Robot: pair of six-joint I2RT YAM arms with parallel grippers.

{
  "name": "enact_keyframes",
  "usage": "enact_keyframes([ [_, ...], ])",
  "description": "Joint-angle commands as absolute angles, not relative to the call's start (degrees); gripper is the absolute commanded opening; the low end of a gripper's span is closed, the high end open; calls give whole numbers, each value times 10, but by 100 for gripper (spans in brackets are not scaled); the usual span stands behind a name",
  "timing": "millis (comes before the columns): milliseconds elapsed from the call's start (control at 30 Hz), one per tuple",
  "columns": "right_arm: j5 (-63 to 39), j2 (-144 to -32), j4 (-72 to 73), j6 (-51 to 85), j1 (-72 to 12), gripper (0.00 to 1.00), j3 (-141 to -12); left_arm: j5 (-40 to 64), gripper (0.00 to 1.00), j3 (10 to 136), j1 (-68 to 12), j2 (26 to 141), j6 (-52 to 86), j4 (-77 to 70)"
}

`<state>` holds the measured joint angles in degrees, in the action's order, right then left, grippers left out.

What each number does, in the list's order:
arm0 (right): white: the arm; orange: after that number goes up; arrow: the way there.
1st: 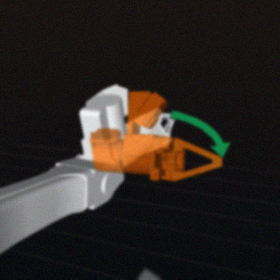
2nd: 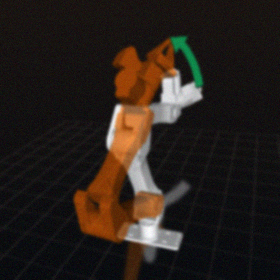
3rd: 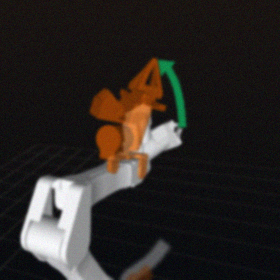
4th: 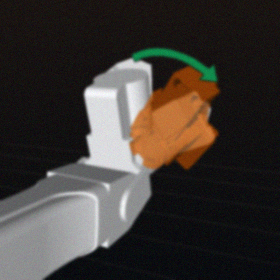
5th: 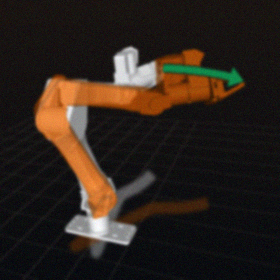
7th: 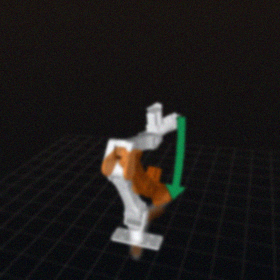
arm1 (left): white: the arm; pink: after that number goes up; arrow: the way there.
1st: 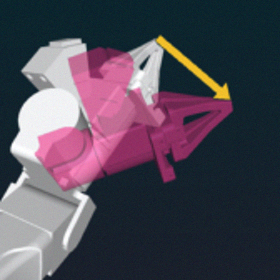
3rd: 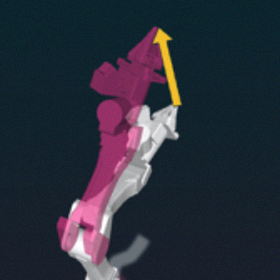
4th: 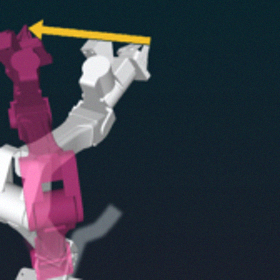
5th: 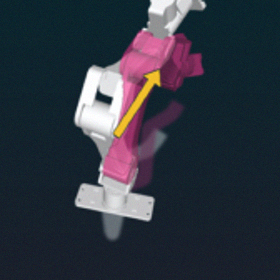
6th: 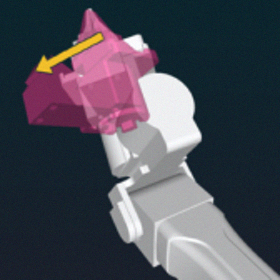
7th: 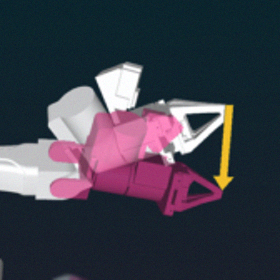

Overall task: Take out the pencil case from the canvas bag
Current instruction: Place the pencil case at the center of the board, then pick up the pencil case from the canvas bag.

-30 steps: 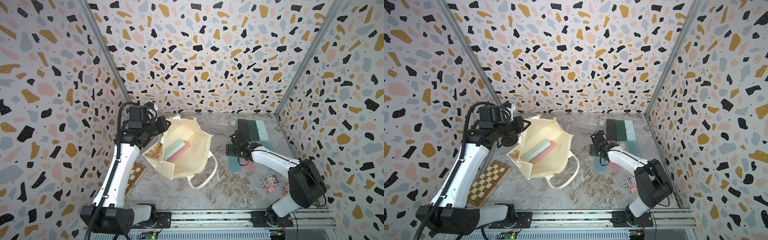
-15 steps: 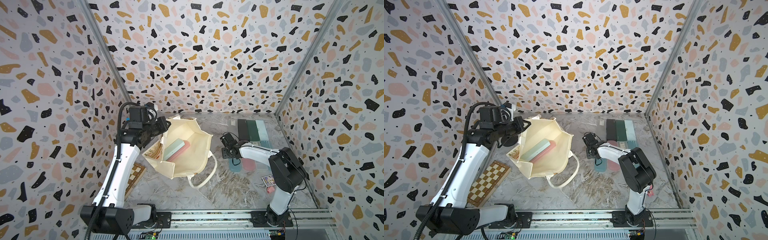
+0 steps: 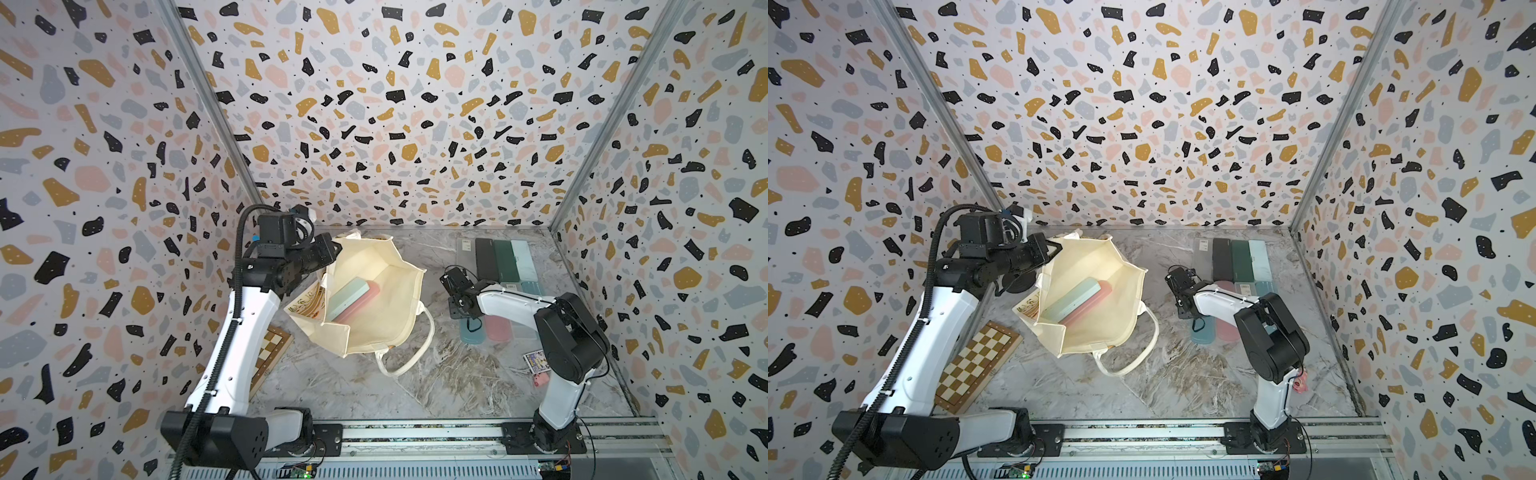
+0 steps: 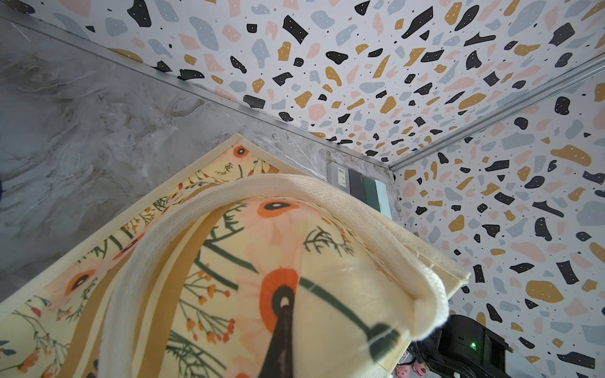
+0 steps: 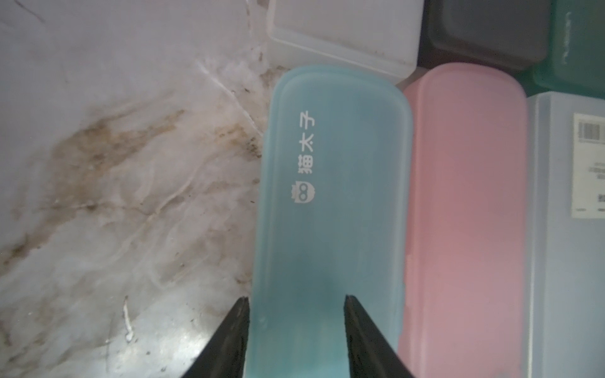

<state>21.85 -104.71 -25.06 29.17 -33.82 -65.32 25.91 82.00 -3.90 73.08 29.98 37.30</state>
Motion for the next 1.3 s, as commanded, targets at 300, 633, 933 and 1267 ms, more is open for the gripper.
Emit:
enact_keyframes([
  [300, 164, -722, -131, 298, -336, 50, -543, 227, 0, 851, -73, 739, 225, 356],
  [633, -52, -483, -6, 196, -430, 50, -477, 187, 0, 908, -195, 810, 152, 378],
  [933, 13, -613, -37, 126, -599, 40, -495, 250, 0, 875, -229, 800, 130, 327],
  [1267, 102, -833, -47, 158, -609, 37, -547, 198, 0, 845, -261, 786, 137, 325],
])
